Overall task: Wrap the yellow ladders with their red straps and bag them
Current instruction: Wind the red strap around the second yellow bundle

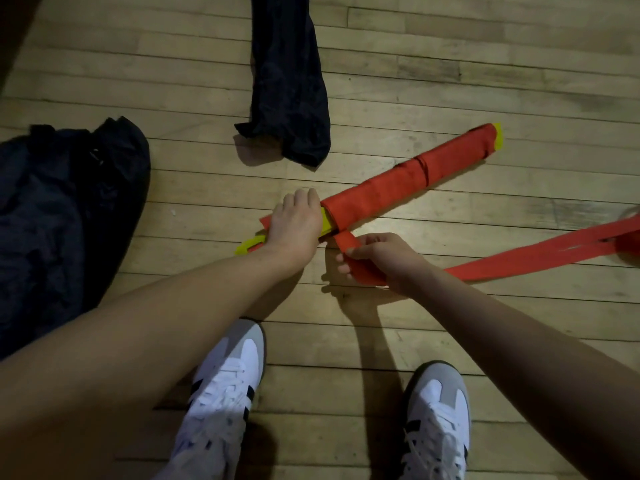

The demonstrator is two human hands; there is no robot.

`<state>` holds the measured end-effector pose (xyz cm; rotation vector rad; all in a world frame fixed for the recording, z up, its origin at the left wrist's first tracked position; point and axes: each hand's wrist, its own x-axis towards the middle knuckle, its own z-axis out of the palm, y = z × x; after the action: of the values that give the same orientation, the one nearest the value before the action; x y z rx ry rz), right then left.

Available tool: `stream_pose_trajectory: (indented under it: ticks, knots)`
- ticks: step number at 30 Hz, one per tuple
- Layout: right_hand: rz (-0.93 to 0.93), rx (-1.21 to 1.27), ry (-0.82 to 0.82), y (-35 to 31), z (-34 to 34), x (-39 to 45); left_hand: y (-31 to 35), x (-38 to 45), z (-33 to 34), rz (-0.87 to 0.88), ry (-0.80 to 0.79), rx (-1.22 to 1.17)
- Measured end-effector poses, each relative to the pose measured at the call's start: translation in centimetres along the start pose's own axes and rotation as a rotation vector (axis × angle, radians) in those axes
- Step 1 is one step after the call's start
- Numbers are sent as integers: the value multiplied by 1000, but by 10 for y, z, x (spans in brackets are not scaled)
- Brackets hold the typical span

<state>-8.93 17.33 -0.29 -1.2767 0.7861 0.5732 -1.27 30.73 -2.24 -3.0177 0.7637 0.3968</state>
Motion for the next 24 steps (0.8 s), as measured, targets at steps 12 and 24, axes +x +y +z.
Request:
stream_pose_trajectory:
  ticks: [12,24]
  knots:
    - [65,-65,-110,-7,2,8,-10,-7,18,197,2,32]
    - [5,-131,-242,2,-11,1,-5,-3,10,84,-92,94]
